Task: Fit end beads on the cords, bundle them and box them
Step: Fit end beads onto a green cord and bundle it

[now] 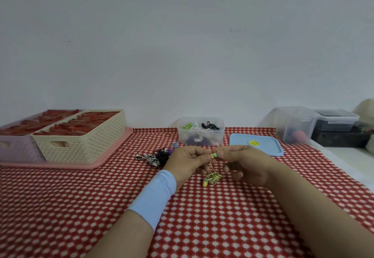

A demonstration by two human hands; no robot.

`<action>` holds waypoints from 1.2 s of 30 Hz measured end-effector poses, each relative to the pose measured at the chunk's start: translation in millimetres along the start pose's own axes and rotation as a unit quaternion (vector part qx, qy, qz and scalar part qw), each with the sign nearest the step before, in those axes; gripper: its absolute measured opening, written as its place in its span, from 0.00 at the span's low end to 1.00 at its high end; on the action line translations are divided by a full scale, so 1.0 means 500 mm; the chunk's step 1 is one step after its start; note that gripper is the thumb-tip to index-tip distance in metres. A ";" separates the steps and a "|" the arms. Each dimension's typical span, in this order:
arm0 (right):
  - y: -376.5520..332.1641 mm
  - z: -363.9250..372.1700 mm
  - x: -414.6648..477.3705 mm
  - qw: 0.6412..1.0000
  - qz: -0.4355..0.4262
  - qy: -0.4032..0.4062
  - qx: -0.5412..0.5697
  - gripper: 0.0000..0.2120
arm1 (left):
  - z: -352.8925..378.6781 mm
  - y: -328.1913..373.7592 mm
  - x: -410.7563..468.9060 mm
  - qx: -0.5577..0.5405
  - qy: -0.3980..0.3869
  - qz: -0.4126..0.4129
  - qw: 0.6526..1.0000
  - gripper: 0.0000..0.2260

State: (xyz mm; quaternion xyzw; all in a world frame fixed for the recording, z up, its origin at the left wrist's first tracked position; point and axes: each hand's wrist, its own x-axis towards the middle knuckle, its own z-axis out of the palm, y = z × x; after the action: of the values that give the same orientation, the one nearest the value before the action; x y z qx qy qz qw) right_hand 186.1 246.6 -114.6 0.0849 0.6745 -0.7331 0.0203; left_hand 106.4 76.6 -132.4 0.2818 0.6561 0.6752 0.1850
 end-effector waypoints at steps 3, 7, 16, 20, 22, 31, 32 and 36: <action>0.000 -0.002 0.000 1.000 0.008 -0.006 0.001 0.07 | 0.000 0.002 -0.002 -0.009 -0.010 0.002 1.000 0.06; -0.002 0.005 -0.002 1.000 0.011 -0.009 0.016 0.08 | -0.002 0.002 -0.002 -0.029 -0.016 0.001 0.999 0.06; -0.008 0.007 0.000 0.999 0.033 0.010 -0.002 0.07 | -0.008 0.009 -0.003 -0.015 -0.022 0.007 1.000 0.05; -0.005 0.005 0.002 0.999 0.028 0.015 0.003 0.08 | -0.002 0.012 -0.001 -0.003 -0.013 0.010 1.000 0.05; -0.002 0.007 0.004 0.999 0.020 0.027 0.006 0.10 | -0.001 0.009 -0.001 -0.006 -0.007 0.010 1.000 0.06; -0.008 0.008 -0.005 0.999 0.017 0.013 0.030 0.12 | 0.004 0.013 -0.004 -0.038 -0.022 0.003 0.999 0.06; -0.007 0.010 -0.005 0.999 0.012 0.019 0.027 0.13 | 0.004 0.012 -0.004 -0.038 -0.019 0.003 0.999 0.06; -0.009 0.013 -0.011 0.998 -0.041 0.053 -0.005 0.10 | 0.002 0.008 -0.001 -0.032 -0.006 -0.002 0.999 0.05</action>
State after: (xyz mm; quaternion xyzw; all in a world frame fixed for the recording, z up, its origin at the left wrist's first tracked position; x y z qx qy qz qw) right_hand 190.3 239.8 -109.0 0.0960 0.6809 -0.7246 -0.0453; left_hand 108.1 76.9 -128.4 0.2785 0.6337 0.6935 0.1997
